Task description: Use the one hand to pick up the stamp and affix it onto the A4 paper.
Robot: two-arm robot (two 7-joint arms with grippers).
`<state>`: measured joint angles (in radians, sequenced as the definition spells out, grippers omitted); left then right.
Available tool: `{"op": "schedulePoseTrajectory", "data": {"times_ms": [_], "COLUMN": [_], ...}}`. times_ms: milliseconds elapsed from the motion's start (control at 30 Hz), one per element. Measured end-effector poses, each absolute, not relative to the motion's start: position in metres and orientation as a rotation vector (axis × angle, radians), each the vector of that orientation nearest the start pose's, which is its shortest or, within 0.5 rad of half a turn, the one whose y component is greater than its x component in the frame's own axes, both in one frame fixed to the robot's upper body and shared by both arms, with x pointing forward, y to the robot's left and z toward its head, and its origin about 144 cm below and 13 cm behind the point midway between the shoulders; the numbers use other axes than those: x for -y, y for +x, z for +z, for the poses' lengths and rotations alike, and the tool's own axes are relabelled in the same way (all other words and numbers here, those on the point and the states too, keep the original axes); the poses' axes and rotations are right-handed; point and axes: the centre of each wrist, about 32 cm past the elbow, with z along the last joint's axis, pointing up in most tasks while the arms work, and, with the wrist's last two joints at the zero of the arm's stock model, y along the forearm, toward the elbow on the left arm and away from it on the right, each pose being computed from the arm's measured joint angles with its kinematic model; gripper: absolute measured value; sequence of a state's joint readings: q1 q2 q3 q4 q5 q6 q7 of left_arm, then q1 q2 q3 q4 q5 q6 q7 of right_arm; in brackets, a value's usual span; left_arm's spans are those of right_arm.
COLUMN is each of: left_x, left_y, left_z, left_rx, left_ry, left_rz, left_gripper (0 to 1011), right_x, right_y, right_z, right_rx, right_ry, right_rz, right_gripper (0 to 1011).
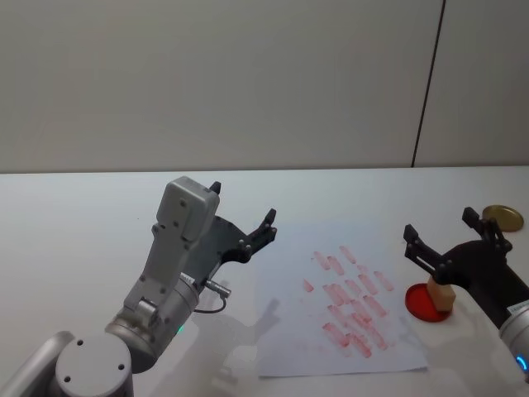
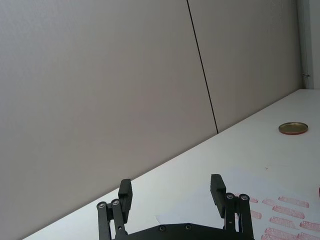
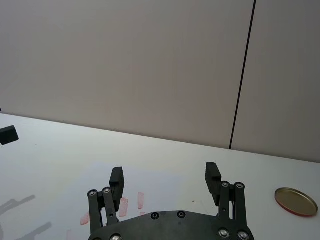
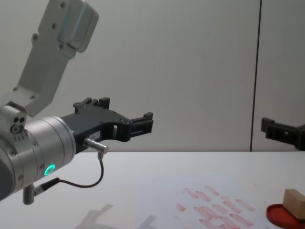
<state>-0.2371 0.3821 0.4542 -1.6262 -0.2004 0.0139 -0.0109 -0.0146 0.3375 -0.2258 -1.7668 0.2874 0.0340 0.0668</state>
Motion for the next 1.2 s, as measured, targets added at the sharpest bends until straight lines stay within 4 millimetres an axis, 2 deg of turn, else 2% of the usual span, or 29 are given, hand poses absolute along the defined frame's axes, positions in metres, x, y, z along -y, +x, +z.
{"op": "schedulePoseTrajectory", "data": {"times_ms": [933,1200], "left_x": [-0.1984,-0.1984], "left_y": [0.492,0.492], "left_z": [1.2044,1.2044], "left_rx": [0.268,0.268], "left_ry": [0.061,0.061], "left_rz": [1.124,1.124], "left_gripper": [993,993], "right_x": [0.2368,0.2312], "right_y": [0.4433,0.4438], "right_z": [1.1887,1.1909], "right_rx": [0.073,0.04], "right_ry": [0.026,0.021], "right_rz": [-1.23,-1.253], "right_gripper": [1001,1001]}}
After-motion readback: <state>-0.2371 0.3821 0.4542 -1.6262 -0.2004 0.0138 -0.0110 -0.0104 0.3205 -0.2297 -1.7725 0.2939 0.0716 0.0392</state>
